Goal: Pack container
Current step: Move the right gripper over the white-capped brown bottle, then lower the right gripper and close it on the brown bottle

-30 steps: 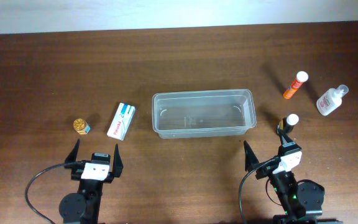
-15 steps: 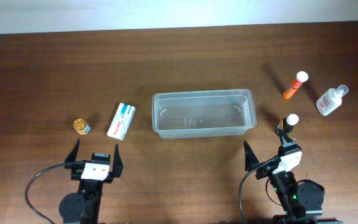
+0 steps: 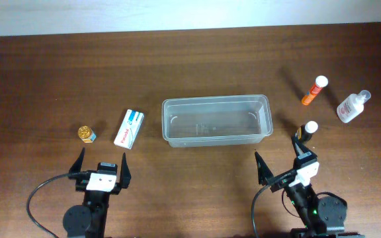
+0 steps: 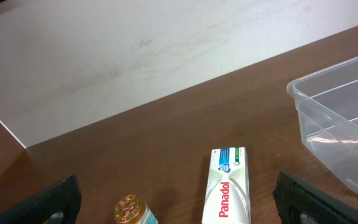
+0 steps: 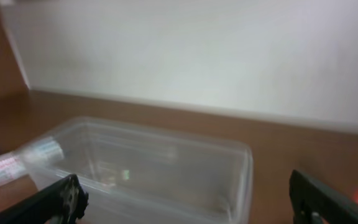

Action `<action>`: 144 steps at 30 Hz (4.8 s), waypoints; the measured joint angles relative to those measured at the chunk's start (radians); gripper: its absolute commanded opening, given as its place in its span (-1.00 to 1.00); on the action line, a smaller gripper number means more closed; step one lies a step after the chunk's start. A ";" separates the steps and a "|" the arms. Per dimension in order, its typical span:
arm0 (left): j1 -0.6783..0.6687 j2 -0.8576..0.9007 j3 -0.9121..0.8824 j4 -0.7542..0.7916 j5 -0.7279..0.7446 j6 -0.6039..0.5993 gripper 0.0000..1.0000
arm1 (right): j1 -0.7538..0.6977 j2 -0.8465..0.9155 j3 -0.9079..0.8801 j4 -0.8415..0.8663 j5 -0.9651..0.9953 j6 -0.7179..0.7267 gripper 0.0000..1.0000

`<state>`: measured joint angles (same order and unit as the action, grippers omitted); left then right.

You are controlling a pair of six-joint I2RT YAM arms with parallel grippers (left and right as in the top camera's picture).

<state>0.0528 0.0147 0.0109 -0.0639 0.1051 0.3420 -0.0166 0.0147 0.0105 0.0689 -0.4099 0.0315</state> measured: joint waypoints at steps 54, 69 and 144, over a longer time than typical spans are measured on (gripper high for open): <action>0.000 0.000 0.000 0.000 0.000 0.000 0.99 | -0.148 1.576 1.381 -1.291 0.347 -0.110 0.96; 0.000 0.000 0.000 0.000 0.000 0.000 0.99 | -0.236 1.690 1.381 -1.263 0.357 -0.122 0.97; 0.000 0.000 0.000 0.000 0.000 0.000 0.99 | -0.264 1.694 1.227 -1.050 0.302 -0.181 -0.58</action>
<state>0.0528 0.0147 0.0109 -0.0643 0.1047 0.3420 -0.2806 1.7084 1.2377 -0.9813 -0.1081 -0.1497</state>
